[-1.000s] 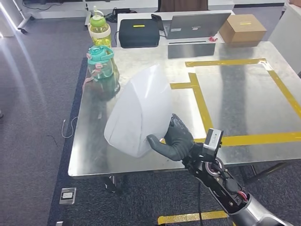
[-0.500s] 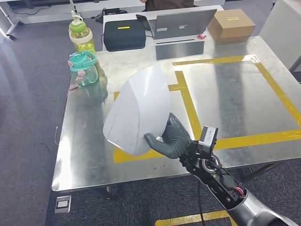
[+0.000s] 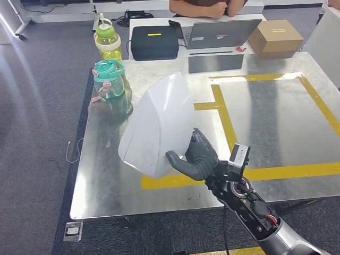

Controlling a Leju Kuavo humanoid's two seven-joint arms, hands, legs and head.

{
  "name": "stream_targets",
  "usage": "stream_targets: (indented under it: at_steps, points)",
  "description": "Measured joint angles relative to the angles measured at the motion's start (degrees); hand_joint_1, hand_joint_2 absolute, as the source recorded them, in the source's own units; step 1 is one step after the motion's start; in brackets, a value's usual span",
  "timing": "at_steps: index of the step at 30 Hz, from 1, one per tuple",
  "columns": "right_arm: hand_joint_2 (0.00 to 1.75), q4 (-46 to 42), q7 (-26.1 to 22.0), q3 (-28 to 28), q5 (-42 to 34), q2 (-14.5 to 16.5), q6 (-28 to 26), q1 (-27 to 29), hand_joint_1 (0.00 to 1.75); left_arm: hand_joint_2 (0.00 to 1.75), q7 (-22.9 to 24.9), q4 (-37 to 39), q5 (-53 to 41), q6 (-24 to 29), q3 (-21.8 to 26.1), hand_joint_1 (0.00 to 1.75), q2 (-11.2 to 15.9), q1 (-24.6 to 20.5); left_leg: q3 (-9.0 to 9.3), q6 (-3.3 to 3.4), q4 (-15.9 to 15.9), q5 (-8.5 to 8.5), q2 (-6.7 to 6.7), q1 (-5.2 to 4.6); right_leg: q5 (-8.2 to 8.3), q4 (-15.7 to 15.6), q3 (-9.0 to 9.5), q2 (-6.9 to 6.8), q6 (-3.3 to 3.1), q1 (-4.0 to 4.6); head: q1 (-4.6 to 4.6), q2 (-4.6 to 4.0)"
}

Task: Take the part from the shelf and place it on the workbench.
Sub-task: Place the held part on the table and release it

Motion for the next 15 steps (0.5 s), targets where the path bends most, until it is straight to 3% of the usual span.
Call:
stream_targets:
  at_steps: [2,4,8,12,15]
  points:
    - [1.75,0.1,0.0,0.0,0.0,0.0,0.0,-0.1,1.75,1.75,0.0,0.0,0.0,0.2,0.0,0.0,0.0,0.0,0.49,-0.56,0.2,-0.56,-0.16,-0.03,4.15,-7.9,3.1,0.01,0.08,-0.18,0.4,0.0]
    - [1.75,0.2,0.0,0.1,0.0,0.0,0.0,-0.2,1.75,1.75,0.0,0.0,0.0,0.5,0.0,0.0,0.0,-0.1,0.35,-1.04,0.6,-0.88,-0.24,-0.31,5.13,-11.9,4.84,0.1,-0.24,-0.19,0.44,0.01]
    - [1.75,0.3,0.2,0.2,0.4,0.0,-0.1,-0.3,1.75,1.75,0.0,0.0,-0.3,0.6,0.0,0.0,0.1,0.0,0.13,-0.21,0.6,-0.65,-0.15,-0.5,4.97,-12.6,5.13,0.36,-0.53,-0.06,-0.68,0.0]
    - [1.75,0.3,0.9,0.4,2.0,0.0,-0.5,-0.5,1.75,1.75,0.1,0.0,-0.6,0.6,0.0,0.0,0.1,-0.1,0.5,-0.32,0.0,-0.57,-0.14,-0.45,4.8,-12.6,5.21,0.39,-0.93,0.05,-1.54,0.01]
    - [1.75,0.3,1.7,0.6,4.1,0.0,-2.0,-0.8,1.75,1.75,0.1,0.0,-0.7,0.6,0.0,0.0,0.1,-0.1,0.57,-0.78,-0.2,-0.5,-0.14,-0.35,4.73,-12.6,5.21,0.37,-1.2,0.15,-1.69,0.01]
